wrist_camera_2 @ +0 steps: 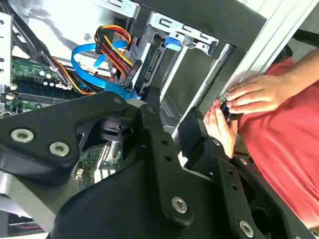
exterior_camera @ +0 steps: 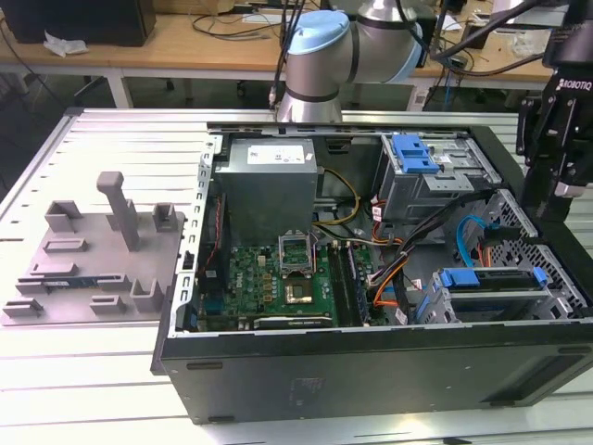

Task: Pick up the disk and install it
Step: 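Insert the first disk wire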

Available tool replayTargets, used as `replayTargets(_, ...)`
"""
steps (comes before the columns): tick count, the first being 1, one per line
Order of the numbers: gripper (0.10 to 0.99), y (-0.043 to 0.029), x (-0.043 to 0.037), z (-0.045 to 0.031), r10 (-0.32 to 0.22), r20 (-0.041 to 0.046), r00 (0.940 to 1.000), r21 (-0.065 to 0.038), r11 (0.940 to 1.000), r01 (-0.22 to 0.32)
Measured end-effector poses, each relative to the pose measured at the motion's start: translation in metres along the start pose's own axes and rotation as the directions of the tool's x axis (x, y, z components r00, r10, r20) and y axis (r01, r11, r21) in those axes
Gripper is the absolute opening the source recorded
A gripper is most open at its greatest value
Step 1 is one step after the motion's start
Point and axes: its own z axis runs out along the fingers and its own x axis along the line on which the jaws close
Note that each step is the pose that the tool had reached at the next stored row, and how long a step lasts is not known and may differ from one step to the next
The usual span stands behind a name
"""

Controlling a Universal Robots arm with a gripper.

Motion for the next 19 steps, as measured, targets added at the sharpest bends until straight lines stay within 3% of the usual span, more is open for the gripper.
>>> replayTargets(6, 0.424, 0.0012, -0.0071, 0.002, 0.025, 0.0032, 0.9997, 0.02, 0.9995, -0.025)
replayTargets(10, 0.424, 0.0031, -0.0097, 0.0085, 0.049, 0.0039, 0.9988, 0.016, 0.9987, -0.049)
replayTargets(12, 0.424, 0.0037, -0.0124, 0.0124, 0.055, 0.0046, 0.9985, 0.019, 0.9983, -0.055)
replayTargets(14, 0.424, 0.0047, -0.0195, 0.0118, 0.056, 0.0009, 0.9984, 0.02, 0.9982, -0.056)
replayTargets(19, 0.424, 0.0048, -0.0211, 0.0113, 0.057, -0.0033, 0.9984, 0.021, 0.9982, -0.056)
